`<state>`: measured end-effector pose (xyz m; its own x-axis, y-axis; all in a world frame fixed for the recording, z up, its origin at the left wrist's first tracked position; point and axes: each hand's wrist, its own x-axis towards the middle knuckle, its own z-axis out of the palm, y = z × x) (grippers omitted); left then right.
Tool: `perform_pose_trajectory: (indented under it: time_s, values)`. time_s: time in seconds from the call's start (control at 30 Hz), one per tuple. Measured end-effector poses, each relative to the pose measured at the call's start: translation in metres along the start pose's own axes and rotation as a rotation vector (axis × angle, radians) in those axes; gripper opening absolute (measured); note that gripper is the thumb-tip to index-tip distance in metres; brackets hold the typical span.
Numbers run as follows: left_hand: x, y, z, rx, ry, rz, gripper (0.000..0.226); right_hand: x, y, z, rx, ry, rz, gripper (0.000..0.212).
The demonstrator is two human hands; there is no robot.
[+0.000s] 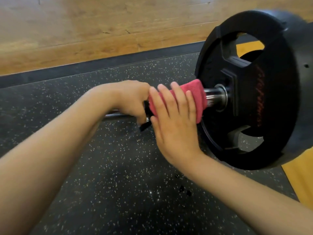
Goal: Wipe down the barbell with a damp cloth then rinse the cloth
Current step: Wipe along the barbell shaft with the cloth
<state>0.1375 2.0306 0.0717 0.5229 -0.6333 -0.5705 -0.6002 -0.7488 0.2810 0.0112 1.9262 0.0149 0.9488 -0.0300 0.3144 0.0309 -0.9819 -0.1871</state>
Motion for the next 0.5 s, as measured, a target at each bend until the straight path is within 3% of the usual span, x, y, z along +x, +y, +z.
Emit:
perform_pose_trajectory:
  time_s: [0.07, 0.1, 0.2, 0.27, 0.33, 0.43, 0.5]
  values:
    - [0.001, -0.001, -0.005, -0.102, -0.068, 0.028, 0.025, 0.000, -0.002, 0.004, -0.014, -0.006, -0.063, 0.055]
    - [-0.003, 0.001, 0.000, -0.090, -0.001, -0.005, 0.026, 0.000, 0.003, 0.004, -0.036, -0.002, -0.102, 0.054]
    - [-0.016, 0.008, 0.047, 0.233, 0.592, -0.128, 0.029, -0.003, 0.033, -0.002, -0.090, 0.013, -0.122, 0.052]
    - [-0.021, 0.007, 0.076, 0.403, 0.847, -0.138, 0.038, -0.007, 0.051, -0.009, -0.091, 0.010, -0.025, 0.055]
    - [-0.019, 0.001, 0.086, 0.456, 0.983, -0.150, 0.040, -0.012, 0.058, -0.014, -0.086, 0.007, 0.052, 0.055]
    - [-0.017, 0.001, 0.077, 0.487, 0.959, -0.180, 0.038, -0.014, 0.052, -0.012, -0.058, 0.030, 0.082, 0.052]
    - [-0.018, 0.000, 0.063, 0.458, 0.802, -0.124, 0.037, -0.010, 0.041, -0.008, -0.038, 0.065, 0.064, 0.050]
